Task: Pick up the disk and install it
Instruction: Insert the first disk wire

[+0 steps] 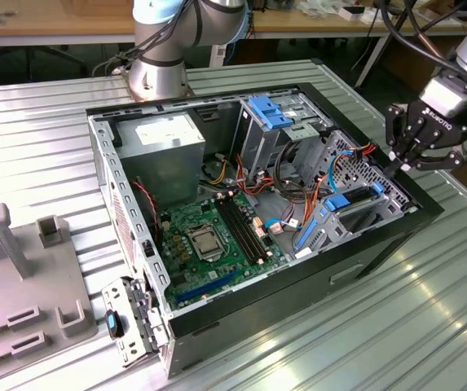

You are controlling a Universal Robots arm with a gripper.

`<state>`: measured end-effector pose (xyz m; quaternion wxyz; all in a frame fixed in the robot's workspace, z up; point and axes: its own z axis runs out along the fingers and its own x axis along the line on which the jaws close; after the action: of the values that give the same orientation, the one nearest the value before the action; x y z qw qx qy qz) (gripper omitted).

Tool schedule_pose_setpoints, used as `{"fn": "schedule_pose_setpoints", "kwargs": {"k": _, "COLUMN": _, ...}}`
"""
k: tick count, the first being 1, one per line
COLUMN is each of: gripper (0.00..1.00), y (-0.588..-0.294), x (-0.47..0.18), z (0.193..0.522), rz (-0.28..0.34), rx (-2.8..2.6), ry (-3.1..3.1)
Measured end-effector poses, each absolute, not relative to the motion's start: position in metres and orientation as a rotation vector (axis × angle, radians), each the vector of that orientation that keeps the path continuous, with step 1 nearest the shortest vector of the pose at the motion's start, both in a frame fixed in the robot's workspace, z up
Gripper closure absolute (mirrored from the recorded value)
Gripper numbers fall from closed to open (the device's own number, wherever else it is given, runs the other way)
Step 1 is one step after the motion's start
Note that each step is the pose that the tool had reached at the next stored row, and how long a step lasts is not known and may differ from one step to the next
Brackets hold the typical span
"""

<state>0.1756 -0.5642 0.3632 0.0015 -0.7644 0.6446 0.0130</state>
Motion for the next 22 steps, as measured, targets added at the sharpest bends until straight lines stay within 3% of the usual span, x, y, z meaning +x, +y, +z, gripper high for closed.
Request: {"fn": "schedule_pose_setpoints", "kwargs": {"k": 22, "gripper": 0.89, "y": -0.540, "x": 0.176, "z": 0.377, "rz": -0.018, "rx": -2.600, "ry": 1.836}}
